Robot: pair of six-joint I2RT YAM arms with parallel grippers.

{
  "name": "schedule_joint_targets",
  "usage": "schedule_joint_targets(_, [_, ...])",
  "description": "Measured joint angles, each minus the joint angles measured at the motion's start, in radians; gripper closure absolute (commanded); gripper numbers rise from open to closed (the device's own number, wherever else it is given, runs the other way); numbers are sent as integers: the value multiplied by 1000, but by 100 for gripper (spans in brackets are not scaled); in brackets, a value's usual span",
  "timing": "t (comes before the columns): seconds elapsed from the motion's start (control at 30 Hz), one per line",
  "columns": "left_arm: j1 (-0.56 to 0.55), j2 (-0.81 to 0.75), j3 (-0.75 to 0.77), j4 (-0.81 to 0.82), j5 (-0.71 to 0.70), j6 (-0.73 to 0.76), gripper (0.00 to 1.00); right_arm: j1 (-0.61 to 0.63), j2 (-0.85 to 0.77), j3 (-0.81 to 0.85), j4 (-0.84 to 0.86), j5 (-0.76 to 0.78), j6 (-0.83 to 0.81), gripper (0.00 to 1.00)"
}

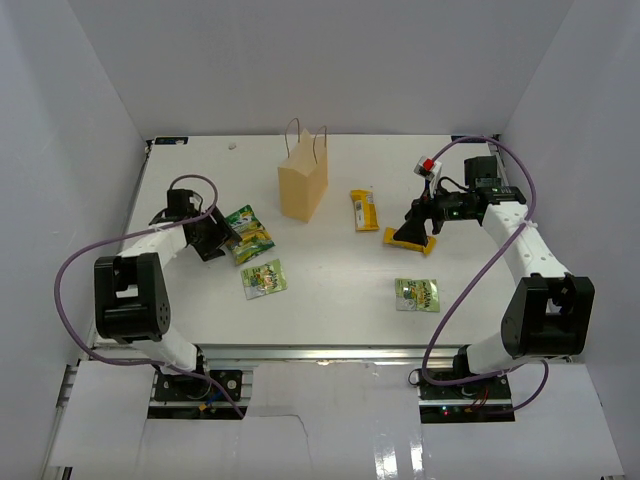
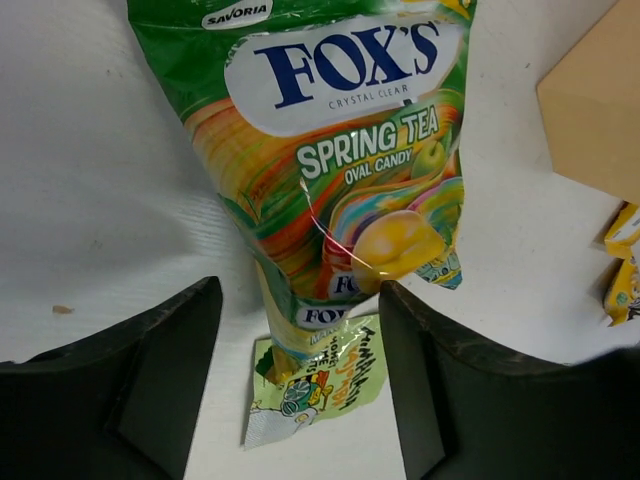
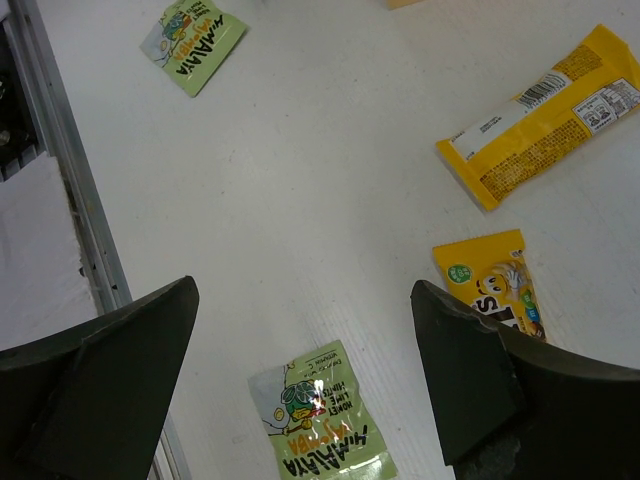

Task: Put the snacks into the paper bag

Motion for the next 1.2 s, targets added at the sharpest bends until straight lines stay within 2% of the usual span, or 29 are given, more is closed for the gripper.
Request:
schedule_joint_targets(0.2, [0, 95, 26, 43, 36, 24, 41, 0, 0, 0, 0, 0, 0, 7])
schedule_joint_targets(0.3, [0, 124, 42, 62, 59, 29, 54, 0, 0, 0, 0, 1, 3, 7])
schedule_joint_targets(0.33, [0, 129, 45, 69, 61, 31, 64, 0, 0, 0, 0, 1, 4, 7])
schedule_joint_targets(0.43, [0, 131, 45, 79, 62, 35, 71, 0, 0, 0, 0, 1, 7, 7])
schedule_joint_targets(0.47, [0, 129, 45, 83, 62, 35, 78, 0, -1, 0, 0, 1, 7, 7])
schedule_joint_targets(0.57, [0, 103, 24, 104, 56, 36, 87, 0, -6, 0, 0, 5, 8, 7])
schedule_joint_targets(0.73, [0, -37, -50, 131, 54, 44, 100, 0, -23, -8, 0, 16, 8, 7])
schedule_joint_targets(1.03, [-27, -388, -59, 217, 29, 85, 100, 0, -25, -14, 0, 18, 8, 7])
schedule_joint_targets(1.2, [-117, -454, 45, 231, -38, 153, 100, 0, -25, -14, 0, 18, 8, 7])
